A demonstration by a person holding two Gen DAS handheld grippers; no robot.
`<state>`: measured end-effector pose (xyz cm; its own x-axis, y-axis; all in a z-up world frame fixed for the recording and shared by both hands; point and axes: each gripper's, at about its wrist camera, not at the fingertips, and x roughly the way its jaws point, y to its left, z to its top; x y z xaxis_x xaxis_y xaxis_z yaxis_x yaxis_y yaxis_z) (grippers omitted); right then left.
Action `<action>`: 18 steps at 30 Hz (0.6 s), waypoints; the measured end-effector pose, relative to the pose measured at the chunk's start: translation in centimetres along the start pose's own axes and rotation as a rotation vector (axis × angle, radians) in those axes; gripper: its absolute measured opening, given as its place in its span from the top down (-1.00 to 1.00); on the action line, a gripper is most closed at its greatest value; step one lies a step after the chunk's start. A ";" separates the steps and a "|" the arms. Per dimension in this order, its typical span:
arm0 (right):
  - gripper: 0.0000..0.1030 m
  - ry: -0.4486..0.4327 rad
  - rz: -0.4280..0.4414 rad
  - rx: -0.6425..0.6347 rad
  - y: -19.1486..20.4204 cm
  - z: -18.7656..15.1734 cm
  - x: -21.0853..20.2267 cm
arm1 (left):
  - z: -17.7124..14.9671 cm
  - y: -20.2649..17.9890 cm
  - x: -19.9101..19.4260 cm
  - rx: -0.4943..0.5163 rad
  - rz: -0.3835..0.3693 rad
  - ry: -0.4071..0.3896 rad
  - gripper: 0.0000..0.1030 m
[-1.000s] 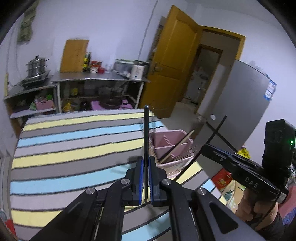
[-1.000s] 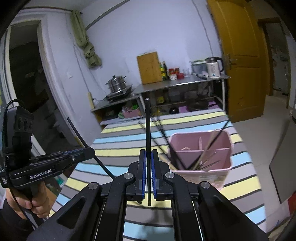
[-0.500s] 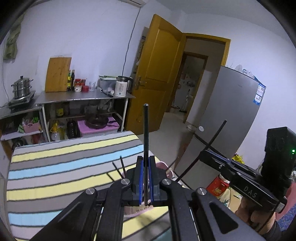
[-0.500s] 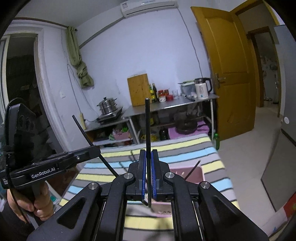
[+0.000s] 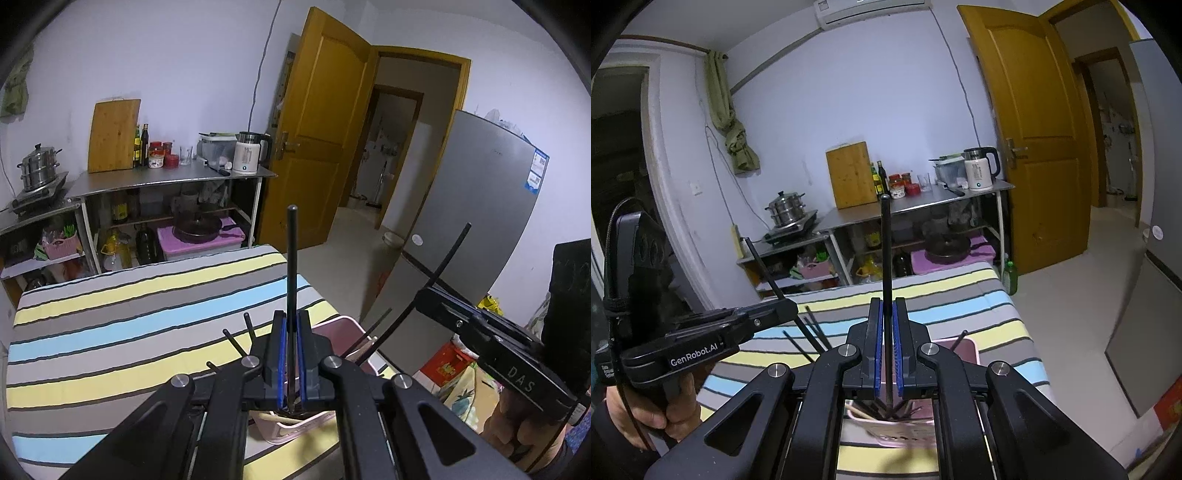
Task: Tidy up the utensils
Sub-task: 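Lower both black chopsticks into the caddy and open both grippers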
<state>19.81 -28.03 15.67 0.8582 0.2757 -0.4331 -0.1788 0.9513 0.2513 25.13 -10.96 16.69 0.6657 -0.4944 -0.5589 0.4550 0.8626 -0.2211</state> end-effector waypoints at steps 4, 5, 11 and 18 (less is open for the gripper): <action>0.90 0.013 -0.006 -0.001 -0.5 -0.6 0.8 | -0.6 0.2 1.5 0.006 0.002 0.016 0.91; 0.90 0.019 -0.008 -0.002 -0.5 -0.8 0.9 | -0.7 0.2 1.8 0.006 0.002 0.021 0.91; 0.90 0.061 -0.016 0.011 -1.1 -2.1 2.2 | -2.0 0.6 3.4 0.006 0.006 0.054 0.90; 0.90 0.102 -0.027 0.019 -1.7 -3.4 3.6 | -2.9 1.3 4.0 -0.003 0.006 0.061 0.90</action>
<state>21.57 -28.21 10.70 0.8089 0.2637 -0.5255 -0.1462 0.9559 0.2547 26.71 -11.50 11.85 0.6313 -0.4815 -0.6080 0.4490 0.8661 -0.2198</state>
